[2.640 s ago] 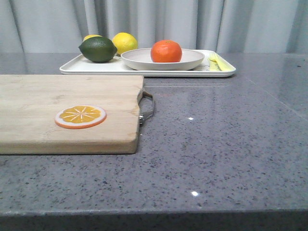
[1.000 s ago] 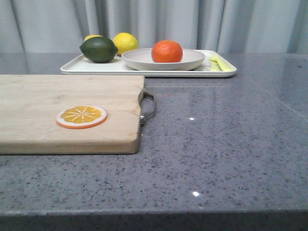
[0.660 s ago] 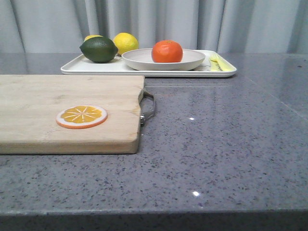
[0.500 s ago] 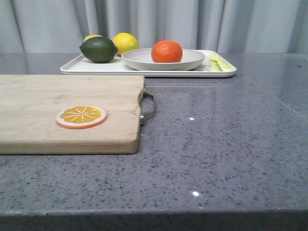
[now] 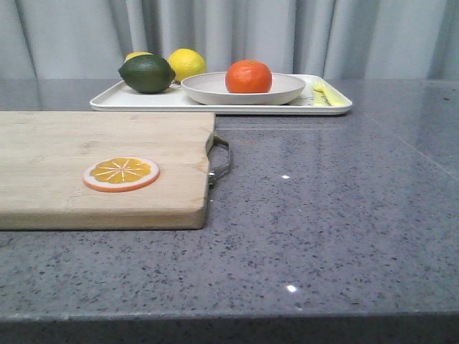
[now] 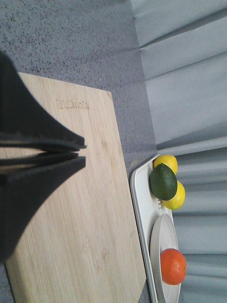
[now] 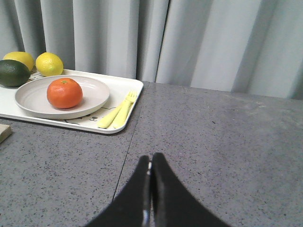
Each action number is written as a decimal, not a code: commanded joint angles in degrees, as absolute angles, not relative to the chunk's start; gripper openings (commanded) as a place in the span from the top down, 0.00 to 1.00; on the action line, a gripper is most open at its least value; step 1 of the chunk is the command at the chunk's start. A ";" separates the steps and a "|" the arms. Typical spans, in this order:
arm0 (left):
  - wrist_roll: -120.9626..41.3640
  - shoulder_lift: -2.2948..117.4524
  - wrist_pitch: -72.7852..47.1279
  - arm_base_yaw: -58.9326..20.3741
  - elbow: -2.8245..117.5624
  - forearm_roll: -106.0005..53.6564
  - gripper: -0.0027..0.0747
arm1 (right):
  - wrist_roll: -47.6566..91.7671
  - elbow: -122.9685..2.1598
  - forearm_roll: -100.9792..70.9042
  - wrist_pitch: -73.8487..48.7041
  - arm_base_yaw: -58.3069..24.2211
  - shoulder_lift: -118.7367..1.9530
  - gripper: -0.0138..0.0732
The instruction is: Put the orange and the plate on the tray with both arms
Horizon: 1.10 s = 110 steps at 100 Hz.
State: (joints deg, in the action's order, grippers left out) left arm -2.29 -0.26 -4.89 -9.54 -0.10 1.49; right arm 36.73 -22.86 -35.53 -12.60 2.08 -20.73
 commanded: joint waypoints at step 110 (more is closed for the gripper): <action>-1.82 -2.17 -0.83 -9.48 -0.51 1.00 0.99 | -6.13 0.32 11.00 5.45 -3.42 -4.17 0.96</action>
